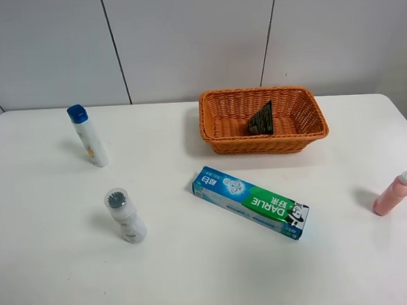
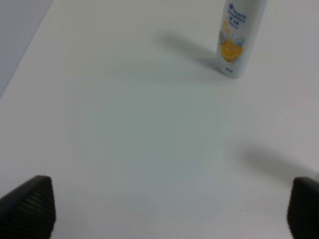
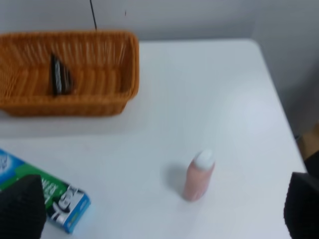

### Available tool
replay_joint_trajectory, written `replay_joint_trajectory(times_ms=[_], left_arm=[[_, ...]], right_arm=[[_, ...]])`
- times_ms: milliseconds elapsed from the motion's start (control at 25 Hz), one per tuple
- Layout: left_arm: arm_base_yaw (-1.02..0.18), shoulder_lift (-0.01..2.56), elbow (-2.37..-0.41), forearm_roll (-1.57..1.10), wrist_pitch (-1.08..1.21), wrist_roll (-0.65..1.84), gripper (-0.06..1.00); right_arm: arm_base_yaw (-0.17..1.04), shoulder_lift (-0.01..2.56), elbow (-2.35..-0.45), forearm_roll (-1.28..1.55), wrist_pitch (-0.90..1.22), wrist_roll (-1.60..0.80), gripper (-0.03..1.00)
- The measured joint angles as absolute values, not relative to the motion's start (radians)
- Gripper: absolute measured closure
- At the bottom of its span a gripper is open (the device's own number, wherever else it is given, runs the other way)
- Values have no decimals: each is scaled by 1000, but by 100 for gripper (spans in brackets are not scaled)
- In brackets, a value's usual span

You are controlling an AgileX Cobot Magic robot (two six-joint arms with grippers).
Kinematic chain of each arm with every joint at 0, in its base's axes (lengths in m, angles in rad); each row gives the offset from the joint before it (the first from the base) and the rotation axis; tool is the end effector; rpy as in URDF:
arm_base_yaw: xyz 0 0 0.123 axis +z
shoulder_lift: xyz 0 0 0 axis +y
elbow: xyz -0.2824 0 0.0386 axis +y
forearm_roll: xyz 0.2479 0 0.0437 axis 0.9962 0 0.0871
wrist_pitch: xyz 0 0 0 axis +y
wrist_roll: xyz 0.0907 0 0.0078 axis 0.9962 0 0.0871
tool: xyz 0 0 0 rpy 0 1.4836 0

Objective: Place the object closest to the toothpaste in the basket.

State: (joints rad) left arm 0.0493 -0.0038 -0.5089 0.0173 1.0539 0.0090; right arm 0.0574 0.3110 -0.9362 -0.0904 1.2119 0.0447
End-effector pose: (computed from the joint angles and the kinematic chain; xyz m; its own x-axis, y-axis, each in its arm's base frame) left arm -0.0063 0.0011 0.2802 -0.4390 -0.0041 -0.8985 -0.0551 0.9982 0.0224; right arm -0.0015 -0.0078 0.3832 -0.4768 -0.0145 -0.8789 0.0231 0.9993 -0.0291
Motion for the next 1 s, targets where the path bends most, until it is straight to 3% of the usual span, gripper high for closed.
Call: replay_joint_trajectory(times_ms=[400,1000], left_arm=[[49,-4,-509,17,1054,9,0],[49,-4,-509,16,1054,9,0]], right_arm=[[19,105,-656,-21,1129,45,-2],[19,-3,-505,-21,1075,20,-2]])
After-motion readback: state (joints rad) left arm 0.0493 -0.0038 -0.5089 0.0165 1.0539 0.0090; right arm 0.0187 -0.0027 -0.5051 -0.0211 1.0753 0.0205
